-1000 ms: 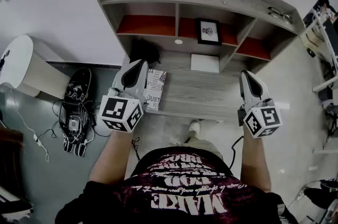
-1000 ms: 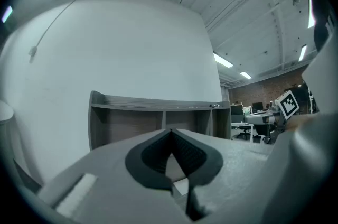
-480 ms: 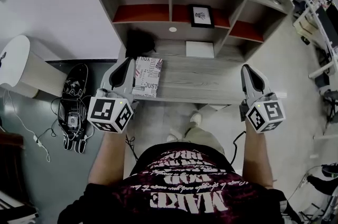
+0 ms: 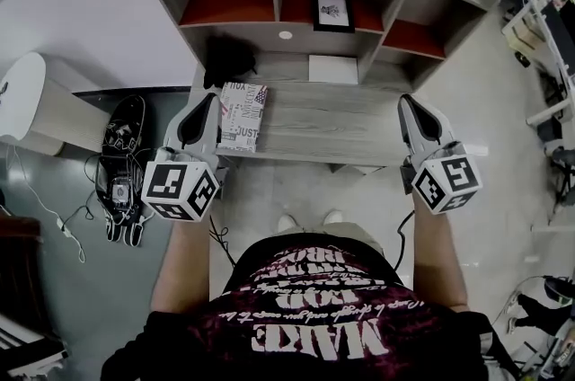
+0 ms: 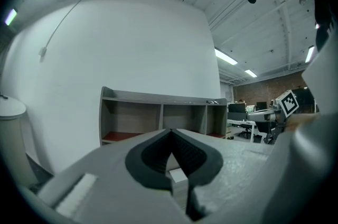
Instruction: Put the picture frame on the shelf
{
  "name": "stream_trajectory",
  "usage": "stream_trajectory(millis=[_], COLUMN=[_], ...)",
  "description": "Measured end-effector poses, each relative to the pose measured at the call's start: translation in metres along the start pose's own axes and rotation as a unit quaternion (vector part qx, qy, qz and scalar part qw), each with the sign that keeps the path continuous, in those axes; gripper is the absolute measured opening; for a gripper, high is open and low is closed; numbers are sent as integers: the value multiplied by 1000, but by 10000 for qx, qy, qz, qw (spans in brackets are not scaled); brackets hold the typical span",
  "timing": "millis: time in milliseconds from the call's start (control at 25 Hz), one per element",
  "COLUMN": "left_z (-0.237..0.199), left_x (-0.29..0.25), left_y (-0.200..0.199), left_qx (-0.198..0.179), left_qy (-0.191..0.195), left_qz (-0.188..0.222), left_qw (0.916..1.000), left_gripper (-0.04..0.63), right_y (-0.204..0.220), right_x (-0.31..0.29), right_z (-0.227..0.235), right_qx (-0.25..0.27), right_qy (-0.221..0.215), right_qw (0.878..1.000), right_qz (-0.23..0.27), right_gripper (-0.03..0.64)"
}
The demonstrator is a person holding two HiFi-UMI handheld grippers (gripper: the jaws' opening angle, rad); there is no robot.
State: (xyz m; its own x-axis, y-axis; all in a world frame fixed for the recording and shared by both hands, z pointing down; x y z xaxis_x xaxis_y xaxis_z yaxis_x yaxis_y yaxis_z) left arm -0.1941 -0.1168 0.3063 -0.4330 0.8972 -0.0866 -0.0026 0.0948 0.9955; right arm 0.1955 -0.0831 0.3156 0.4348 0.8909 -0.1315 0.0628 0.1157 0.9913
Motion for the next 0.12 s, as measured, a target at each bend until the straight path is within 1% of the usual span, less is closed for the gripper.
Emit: stream_trajectory(millis=[120], left_z=[14], left_x=[-10], left_y=[0], left_qx=[-31], left_qy=[0], left_qz=[0], left_qw=[10000], left_gripper=[5], right_y=[3], right_x=[-4], right_z=[10], right_qx=[20], right_qy=[-162], right_qw=[9999], right_qz=[-25], right_gripper=[26])
Point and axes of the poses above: the fingertips, and each gripper's own axes: x backward along the fingers, z to its right, y out of its underside, the point moved 8 cm from there along x, backward along the fingers, and after that the axes turned 3 degrees about -y, right-handed, at the moved point
